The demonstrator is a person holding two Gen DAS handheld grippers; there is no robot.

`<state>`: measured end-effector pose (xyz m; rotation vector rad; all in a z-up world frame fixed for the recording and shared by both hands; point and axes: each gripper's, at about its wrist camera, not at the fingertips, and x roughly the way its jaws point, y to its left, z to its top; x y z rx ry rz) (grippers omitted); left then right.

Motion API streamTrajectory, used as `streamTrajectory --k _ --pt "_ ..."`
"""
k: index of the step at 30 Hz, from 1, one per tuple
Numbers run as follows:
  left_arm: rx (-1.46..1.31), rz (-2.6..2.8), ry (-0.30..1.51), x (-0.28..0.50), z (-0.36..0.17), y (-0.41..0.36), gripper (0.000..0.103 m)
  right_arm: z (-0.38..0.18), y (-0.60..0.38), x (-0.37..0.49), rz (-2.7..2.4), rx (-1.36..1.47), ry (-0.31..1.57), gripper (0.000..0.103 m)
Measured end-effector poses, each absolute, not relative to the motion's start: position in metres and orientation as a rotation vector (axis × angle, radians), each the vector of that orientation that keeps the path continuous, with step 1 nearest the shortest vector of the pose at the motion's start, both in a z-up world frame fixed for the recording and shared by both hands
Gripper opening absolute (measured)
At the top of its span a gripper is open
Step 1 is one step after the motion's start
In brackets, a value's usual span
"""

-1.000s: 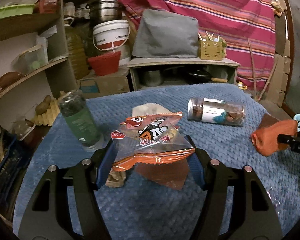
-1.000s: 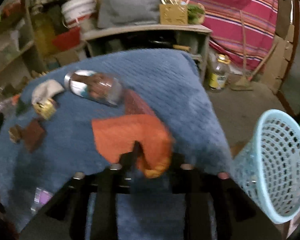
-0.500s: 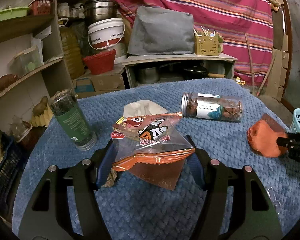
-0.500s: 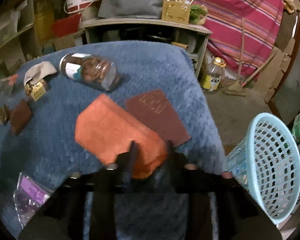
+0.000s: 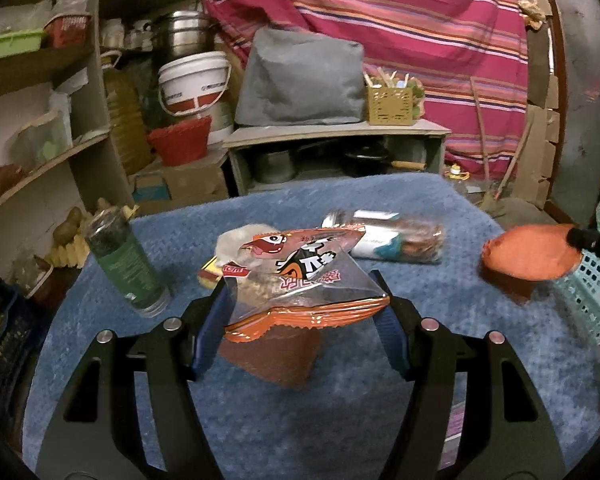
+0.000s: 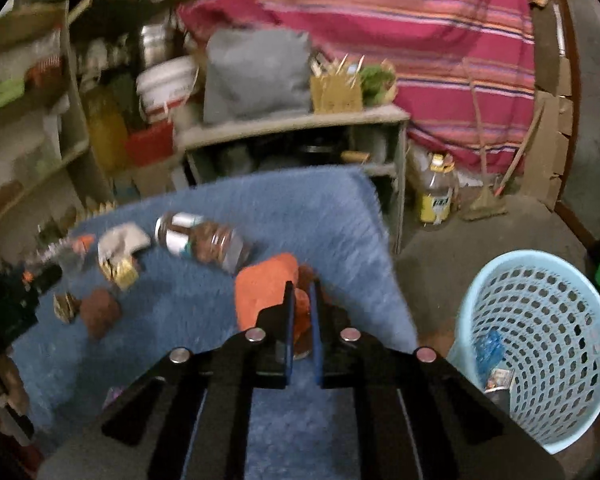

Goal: Collect trash
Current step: 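Lift and carry the snack packet and orange item over the basket with both tools, then open both tools to drop the packet and orange item into the basket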

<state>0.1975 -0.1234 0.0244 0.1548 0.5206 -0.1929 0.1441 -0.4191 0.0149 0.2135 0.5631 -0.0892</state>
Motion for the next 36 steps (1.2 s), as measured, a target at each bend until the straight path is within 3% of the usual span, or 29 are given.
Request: streamTrajectory --k 11,36 --pt "0.213 -0.323 0.478 0.171 0.037 -0.226 0.065 0.033 -0.497 0.094 -0.199 0.284 0.484 0.007" --pt "0.349 -0.716 0.539 0.125 -0.006 -0.481 0.067 -0.005 -0.658 0.014 -0.485 0.394 0.505 0.007"
